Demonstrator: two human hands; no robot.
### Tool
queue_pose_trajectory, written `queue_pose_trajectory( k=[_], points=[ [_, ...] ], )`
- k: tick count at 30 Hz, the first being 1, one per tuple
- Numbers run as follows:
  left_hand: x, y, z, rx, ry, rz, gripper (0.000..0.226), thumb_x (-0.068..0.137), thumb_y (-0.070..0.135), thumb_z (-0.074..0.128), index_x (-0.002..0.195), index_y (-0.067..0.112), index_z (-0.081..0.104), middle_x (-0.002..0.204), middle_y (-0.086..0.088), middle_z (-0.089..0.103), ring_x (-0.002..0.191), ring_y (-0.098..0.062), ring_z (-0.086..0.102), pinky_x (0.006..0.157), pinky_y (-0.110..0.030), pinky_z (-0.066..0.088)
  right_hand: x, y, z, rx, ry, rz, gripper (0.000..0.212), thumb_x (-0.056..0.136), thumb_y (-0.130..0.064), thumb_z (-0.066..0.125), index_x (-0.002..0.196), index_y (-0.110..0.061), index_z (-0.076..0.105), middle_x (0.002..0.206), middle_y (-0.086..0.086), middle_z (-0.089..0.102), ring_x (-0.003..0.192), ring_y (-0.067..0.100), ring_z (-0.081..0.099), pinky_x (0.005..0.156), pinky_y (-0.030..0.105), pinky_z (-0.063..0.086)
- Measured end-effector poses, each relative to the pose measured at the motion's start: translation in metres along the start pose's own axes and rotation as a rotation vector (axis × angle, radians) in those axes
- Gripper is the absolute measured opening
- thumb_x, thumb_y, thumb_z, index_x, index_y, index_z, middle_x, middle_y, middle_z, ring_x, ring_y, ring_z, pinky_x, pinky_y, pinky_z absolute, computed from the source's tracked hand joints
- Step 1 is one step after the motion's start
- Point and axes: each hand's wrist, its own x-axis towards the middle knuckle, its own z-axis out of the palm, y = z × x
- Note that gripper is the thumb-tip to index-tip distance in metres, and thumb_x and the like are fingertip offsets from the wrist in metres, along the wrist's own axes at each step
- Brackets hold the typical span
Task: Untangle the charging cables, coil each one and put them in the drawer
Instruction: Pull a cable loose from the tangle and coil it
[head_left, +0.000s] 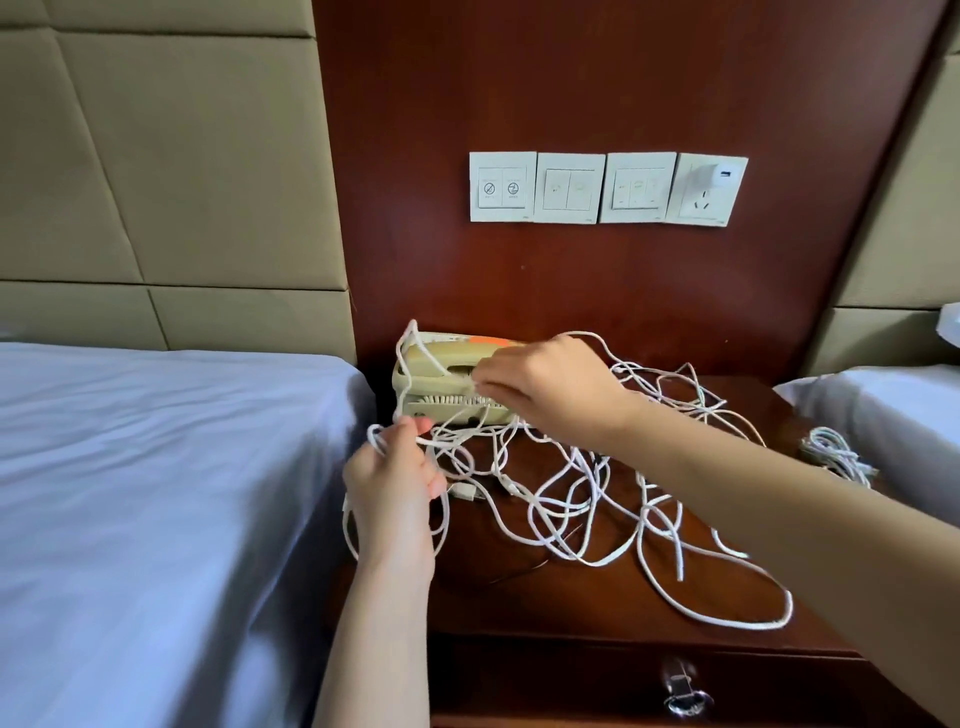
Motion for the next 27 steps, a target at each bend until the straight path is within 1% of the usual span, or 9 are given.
queue_pose_trajectory(
  k=[3,6,9,11,13,15,18,23,27],
  points=[
    [-0.004,0.001,0.003,0.038,-0.090,-0.007,0.029,0.094,0.014,0.054,0.065,0.011,0.052,0.041,0.013,0.024,0.036,-0.004,0.022,0.037,-0.017,0.021,-0.006,-0.017,0.010,-0.039,0.008,-0.071,0.033,0.090,-0.030,0.038,0.081,-0.015,0.066,0.067,0.000,0.062,0.055,0.028,0.061,0.040,0.034,0.047],
    [-0.006,0.002,0.007,0.098,-0.155,0.011,0.028,0.091,0.019,0.059,0.066,0.012,0.048,0.044,0.012,0.026,0.038,-0.005,0.024,0.042,-0.020,0.022,-0.009,-0.024,0.012,-0.037,0.015,-0.102,0.033,0.089,-0.031,0.037,0.082,-0.016,0.066,0.060,-0.001,0.057,0.051,0.027,0.058,0.034,0.032,0.042],
    [-0.004,0.000,0.008,0.118,-0.098,0.036,0.029,0.093,0.013,0.055,0.064,0.011,0.051,0.041,0.011,0.031,0.038,-0.005,0.025,0.039,-0.019,0.024,-0.012,-0.027,0.012,-0.003,0.022,-0.123,0.030,0.087,-0.031,0.039,0.080,-0.016,0.064,0.061,0.000,0.057,0.055,0.026,0.058,0.034,0.033,0.043],
    [-0.004,-0.001,0.010,0.116,-0.053,0.039,0.030,0.096,0.013,0.048,0.067,0.009,0.052,0.038,0.011,0.031,0.037,-0.005,0.025,0.038,-0.019,0.023,-0.015,-0.026,0.014,-0.032,-0.007,-0.098,0.030,0.086,-0.031,0.039,0.077,-0.015,0.063,0.064,-0.002,0.059,0.061,0.025,0.060,0.036,0.030,0.043],
    [-0.003,0.000,0.010,0.094,-0.030,0.046,0.031,0.098,0.013,0.042,0.069,0.008,0.050,0.037,0.013,0.027,0.035,-0.004,0.023,0.038,-0.018,0.021,-0.018,-0.018,0.015,-0.118,-0.001,-0.032,0.028,0.087,-0.027,0.042,0.076,-0.015,0.064,0.066,-0.002,0.061,0.063,0.024,0.062,0.038,0.025,0.040],
    [-0.001,0.003,0.008,0.072,0.002,0.055,0.030,0.099,0.013,0.039,0.071,0.008,0.049,0.037,0.013,0.027,0.034,-0.003,0.023,0.037,-0.016,0.022,-0.018,-0.002,0.011,-0.175,-0.023,0.094,0.017,0.090,-0.018,0.049,0.084,-0.012,0.064,0.076,0.001,0.064,0.071,0.027,0.064,0.045,0.027,0.040],
    [0.003,0.004,0.004,0.017,0.037,0.057,0.030,0.100,0.015,0.039,0.072,0.009,0.048,0.041,0.014,0.025,0.035,-0.003,0.022,0.038,-0.016,0.021,-0.021,0.024,0.003,-0.219,-0.161,0.325,0.020,0.099,-0.023,0.039,0.104,-0.013,0.056,0.098,0.002,0.064,0.090,0.031,0.061,0.059,0.033,0.039],
    [0.006,0.006,0.001,-0.043,0.085,0.077,0.030,0.099,0.013,0.039,0.071,0.010,0.047,0.041,0.014,0.025,0.037,-0.004,0.020,0.038,-0.017,0.021,-0.020,0.054,-0.003,-0.230,-0.174,0.492,0.024,0.101,-0.027,0.035,0.109,-0.016,0.055,0.091,0.012,0.067,0.084,0.039,0.060,0.065,0.037,0.042],
    [0.004,0.006,0.003,-0.048,0.095,0.080,0.030,0.100,0.014,0.039,0.072,0.009,0.047,0.040,0.014,0.026,0.036,-0.003,0.021,0.037,-0.016,0.023,-0.019,0.073,-0.003,-0.131,-0.141,0.574,0.022,0.101,-0.028,0.038,0.102,-0.016,0.057,0.086,0.011,0.067,0.080,0.039,0.060,0.069,0.040,0.047]
  ],
)
